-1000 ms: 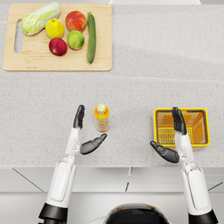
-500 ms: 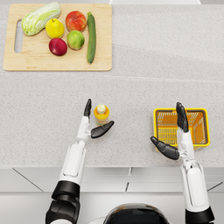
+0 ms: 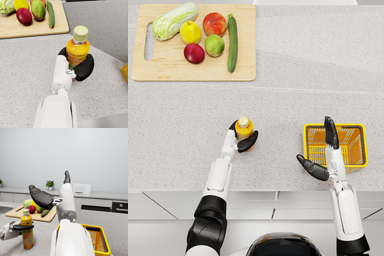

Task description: Pick up the lemon tea and place it into the yellow basket

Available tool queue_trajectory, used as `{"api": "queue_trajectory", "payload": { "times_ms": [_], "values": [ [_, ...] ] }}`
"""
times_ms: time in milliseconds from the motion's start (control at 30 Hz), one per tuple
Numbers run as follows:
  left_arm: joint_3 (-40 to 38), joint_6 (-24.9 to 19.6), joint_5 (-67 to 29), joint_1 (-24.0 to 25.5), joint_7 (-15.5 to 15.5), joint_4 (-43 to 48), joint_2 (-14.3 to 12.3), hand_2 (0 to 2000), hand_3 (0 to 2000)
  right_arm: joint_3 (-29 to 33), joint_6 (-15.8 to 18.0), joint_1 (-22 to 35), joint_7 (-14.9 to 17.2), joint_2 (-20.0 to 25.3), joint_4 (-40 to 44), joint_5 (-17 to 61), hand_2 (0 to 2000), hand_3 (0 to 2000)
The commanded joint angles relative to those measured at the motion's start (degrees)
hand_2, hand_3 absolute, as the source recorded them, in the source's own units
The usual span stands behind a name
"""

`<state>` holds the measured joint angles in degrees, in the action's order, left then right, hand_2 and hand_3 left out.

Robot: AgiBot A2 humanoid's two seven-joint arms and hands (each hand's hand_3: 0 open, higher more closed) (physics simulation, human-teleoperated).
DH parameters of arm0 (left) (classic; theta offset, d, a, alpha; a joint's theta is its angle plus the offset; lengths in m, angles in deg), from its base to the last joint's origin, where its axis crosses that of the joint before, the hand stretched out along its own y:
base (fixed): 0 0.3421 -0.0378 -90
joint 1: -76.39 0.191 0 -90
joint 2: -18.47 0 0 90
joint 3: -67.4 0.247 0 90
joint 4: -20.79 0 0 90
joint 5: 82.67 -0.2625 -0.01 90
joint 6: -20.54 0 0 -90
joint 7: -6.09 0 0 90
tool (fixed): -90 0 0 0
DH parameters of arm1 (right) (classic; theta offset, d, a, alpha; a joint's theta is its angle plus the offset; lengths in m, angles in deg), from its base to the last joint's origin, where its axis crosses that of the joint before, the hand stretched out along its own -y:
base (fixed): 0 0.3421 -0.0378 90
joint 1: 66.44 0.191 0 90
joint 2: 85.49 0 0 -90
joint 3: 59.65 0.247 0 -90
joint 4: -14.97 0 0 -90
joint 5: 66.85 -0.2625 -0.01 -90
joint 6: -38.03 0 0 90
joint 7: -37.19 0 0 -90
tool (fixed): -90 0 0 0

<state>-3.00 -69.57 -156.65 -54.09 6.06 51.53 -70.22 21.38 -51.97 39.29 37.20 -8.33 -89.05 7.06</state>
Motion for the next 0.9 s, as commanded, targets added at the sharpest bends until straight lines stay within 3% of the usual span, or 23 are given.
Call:
{"api": "queue_trajectory", "payload": {
  "times_ms": [33,67,133,333,467,567,700,867,900],
  "values": [
    [-1.3,0.0,0.0,-0.7,-0.1,2.6,-0.3,2000,1960,-1.5,0.0,0.7,0.0,0.4,1.8,0.0,0,0],
    [-1.9,-0.9,0.0,-0.5,-0.3,3.4,-0.4,2000,2000,-2.0,0.0,1.0,0.0,0.7,1.7,0.0,0,0],
    [-1.6,-2.2,0.0,3.1,-0.2,14.8,0.5,2000,2000,-4.3,0.0,1.4,0.0,1.2,2.9,0.0,0,0],
    [-0.7,-4.8,0.0,5.8,0.2,42.1,0.7,2000,2000,-12.7,0.0,3.3,0.0,3.4,9.0,0.0,0,0],
    [1.0,-4.7,0.1,7.9,0.2,51.5,1.2,2000,2000,-14.8,0.0,4.5,0.0,4.9,11.9,0.0,0,0],
    [3.4,-4.7,0.1,10.3,0.1,55.8,2.2,2000,2000,-14.5,0.0,7.7,0.0,7.3,15.2,6.9,0,0],
    [7.0,-5.0,0.1,13.5,0.1,62.7,3.8,2000,2000,-13.2,0.0,10.9,0.0,9.5,18.5,10.4,0,0],
    [10.9,-4.6,-0.3,14.1,0.3,64.8,5.3,2000,2000,-14.3,12.0,12.4,-1.1,10.4,20.0,11.1,0,0],
    [11.1,-4.5,-0.3,14.0,0.3,64.5,5.8,2000,2000,-14.4,13.4,12.2,-1.1,10.2,19.2,11.1,1361,327]
  ]
}}
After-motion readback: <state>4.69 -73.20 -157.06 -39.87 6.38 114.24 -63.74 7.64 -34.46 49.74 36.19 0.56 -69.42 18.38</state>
